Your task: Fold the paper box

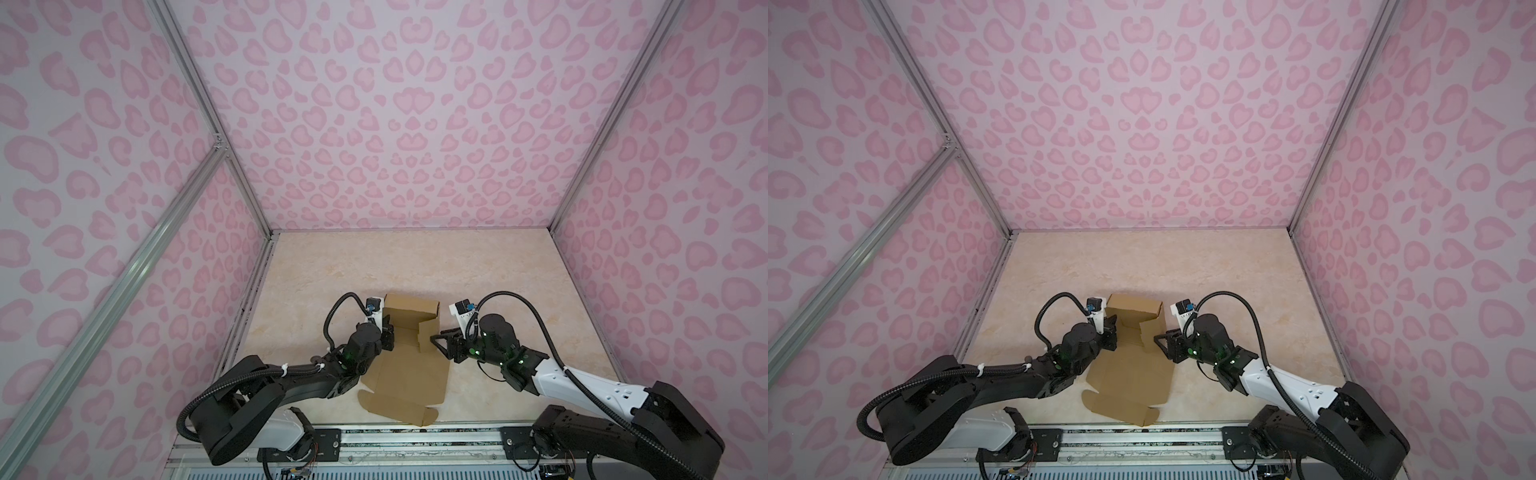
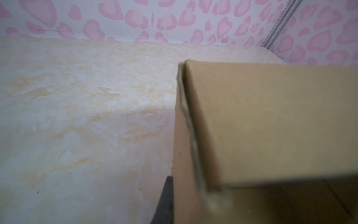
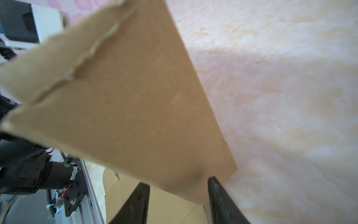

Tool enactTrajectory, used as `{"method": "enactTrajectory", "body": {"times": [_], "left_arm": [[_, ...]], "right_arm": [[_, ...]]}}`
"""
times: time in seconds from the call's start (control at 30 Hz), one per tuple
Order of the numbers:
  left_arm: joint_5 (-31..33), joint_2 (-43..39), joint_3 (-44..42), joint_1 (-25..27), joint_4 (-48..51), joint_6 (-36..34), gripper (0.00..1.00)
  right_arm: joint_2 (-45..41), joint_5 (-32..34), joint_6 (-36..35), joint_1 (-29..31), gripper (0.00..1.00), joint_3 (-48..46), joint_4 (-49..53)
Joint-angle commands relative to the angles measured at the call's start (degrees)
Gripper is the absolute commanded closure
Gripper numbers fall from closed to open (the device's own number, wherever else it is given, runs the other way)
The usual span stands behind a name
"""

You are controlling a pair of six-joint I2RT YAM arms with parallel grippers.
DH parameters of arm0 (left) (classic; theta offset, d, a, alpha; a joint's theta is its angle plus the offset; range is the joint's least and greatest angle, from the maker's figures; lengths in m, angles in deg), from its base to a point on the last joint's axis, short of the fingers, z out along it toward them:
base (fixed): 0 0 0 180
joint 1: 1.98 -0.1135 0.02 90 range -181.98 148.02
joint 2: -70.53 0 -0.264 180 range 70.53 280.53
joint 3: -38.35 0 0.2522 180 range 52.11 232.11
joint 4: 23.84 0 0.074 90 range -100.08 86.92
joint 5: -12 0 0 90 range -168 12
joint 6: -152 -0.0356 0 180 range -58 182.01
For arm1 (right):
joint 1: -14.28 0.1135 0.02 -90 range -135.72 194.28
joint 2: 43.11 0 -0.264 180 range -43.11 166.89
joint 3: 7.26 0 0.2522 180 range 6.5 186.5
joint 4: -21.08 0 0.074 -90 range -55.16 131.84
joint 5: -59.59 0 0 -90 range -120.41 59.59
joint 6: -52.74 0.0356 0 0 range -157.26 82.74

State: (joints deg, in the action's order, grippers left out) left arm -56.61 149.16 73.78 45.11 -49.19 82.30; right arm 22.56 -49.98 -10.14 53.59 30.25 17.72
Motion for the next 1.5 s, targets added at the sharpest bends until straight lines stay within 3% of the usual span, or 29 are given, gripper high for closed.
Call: {"method": "enactTrajectory", "body": {"times": [0.0, 0.37, 0.73, 1.1, 1.47], "left_arm": [[1.9, 0.5, -0.2, 0.8, -2.7, -1.4, 0.97], [8.3, 0.2, 0.7, 3.8, -1.1, -1.1, 0.96], [12.9, -4.4, 2.1, 6.7, 4.5, 1.6, 0.97], [16.4, -3.6, 5.3, 9.7, 9.8, 3.1, 0.96], [19.0, -2.6, 8.7, 12.5, 14.3, 3.7, 0.96]], "right_arm": [[0.2, 5.9, -2.6, 0.8, 0.50, 1.3, 0.3], [3.7, 21.8, -6.6, 7.3, 0.52, 5.9, 5.0], [6.7, 29.2, -2.6, 9.1, 0.62, 6.0, 3.7], [5.9, 34.8, -0.3, 9.1, 0.74, 5.8, 3.1], [3.4, 45.0, 7.0, 9.3, 0.78, 4.6, 4.9]]}}
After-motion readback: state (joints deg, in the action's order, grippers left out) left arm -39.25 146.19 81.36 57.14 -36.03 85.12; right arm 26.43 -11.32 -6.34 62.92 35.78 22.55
